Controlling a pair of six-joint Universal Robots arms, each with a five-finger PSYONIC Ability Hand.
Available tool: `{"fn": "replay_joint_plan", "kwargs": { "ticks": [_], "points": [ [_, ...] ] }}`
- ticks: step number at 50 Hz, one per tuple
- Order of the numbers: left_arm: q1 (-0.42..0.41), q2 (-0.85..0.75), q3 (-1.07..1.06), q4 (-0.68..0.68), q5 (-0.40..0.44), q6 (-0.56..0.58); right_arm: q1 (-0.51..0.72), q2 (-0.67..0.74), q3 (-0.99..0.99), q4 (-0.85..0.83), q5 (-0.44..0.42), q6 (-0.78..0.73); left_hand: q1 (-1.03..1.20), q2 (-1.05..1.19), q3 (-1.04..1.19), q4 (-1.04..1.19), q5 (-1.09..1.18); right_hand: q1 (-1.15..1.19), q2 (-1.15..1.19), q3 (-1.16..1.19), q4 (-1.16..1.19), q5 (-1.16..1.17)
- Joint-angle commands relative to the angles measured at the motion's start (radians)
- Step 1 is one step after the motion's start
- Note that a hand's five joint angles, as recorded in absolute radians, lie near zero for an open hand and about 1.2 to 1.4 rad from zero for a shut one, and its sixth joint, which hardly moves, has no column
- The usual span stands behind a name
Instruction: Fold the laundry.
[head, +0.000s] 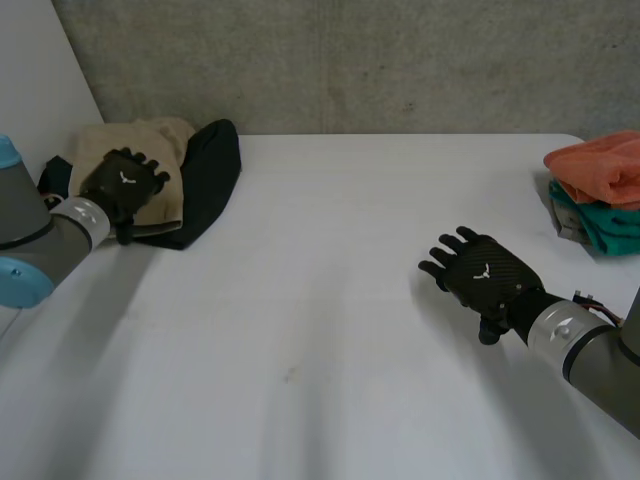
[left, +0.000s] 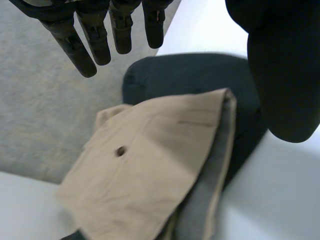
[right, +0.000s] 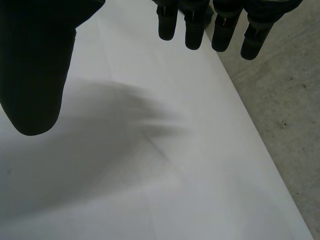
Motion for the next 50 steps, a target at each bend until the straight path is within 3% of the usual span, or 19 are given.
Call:
{"fn": "replay_joint_plan", "kwargs": {
  "ticks": [1,10,15,22,24,26,27,30,39,45,50],
  "points": [
    [0.035,-0.104,0.167,0.015,-0.085,0.051,-0.001,0.009,0.006,-0.002,0.028,-0.016,-0.021,-0.027,-0.032,-0.027,-0.047,-0.045,-0.032,-0.03,-0.034,-0.046],
    [0.065,-0.329,0.448,-0.014,-0.091,0.2,-0.013,0.011,0.027,-0.018,0.03,-0.031,-0.021,-0.027,-0.032,-0.027,-0.047,-0.045,-0.032,-0.03,-0.034,-0.046],
    [0.076,-0.446,0.602,-0.095,-0.057,0.28,-0.03,0.008,0.038,-0.031,0.028,-0.04,-0.021,-0.027,-0.032,-0.027,-0.047,-0.045,-0.032,-0.03,-0.034,-0.046],
    [0.075,-0.527,0.719,-0.14,-0.054,0.272,-0.039,0.006,0.043,-0.037,0.03,-0.04,-0.021,-0.027,-0.032,-0.027,-0.047,-0.045,-0.032,-0.03,-0.034,-0.046],
    [0.07,-0.529,0.727,-0.137,-0.051,0.258,-0.039,0.009,0.043,-0.04,0.03,-0.042,0.389,0.383,0.378,0.383,0.363,-0.045,-0.032,-0.03,-0.034,-0.046],
    [0.066,-0.518,0.716,-0.134,-0.049,0.242,-0.039,0.011,0.044,-0.042,0.03,-0.042,0.952,0.945,0.94,0.945,0.926,-0.045,-0.032,-0.03,-0.034,-0.046],
    [0.055,-0.492,0.691,-0.126,-0.057,0.223,-0.039,0.011,0.043,-0.042,0.031,-0.045,1.198,1.192,1.187,1.192,1.172,-0.045,-0.032,-0.03,-0.034,-0.046],
    [0.033,-0.428,0.628,-0.084,-0.069,0.182,-0.038,0.012,0.043,-0.043,0.037,-0.048,1.201,1.195,1.19,1.195,1.175,-0.045,-0.032,-0.03,-0.034,-0.046],
    [-0.088,-0.043,0.255,0.243,-0.117,-0.056,-0.035,0.019,0.041,-0.045,0.056,-0.063,1.201,1.195,1.19,1.195,1.175,-0.045,-0.032,-0.03,-0.034,-0.046],
    [-0.209,0.166,0.114,0.228,-0.16,-0.272,-0.042,0.014,0.03,-0.049,0.089,-0.051,1.201,1.195,1.19,1.195,1.175,-0.045,-0.032,-0.03,-0.034,-0.046],
    [-0.371,0.279,0.045,0.126,-0.216,-0.551,-0.056,-0.003,0.016,-0.051,0.148,-0.004,1.201,1.195,1.19,1.195,1.175,-0.045,-0.032,-0.03,-0.034,-0.046]
  ]
}}
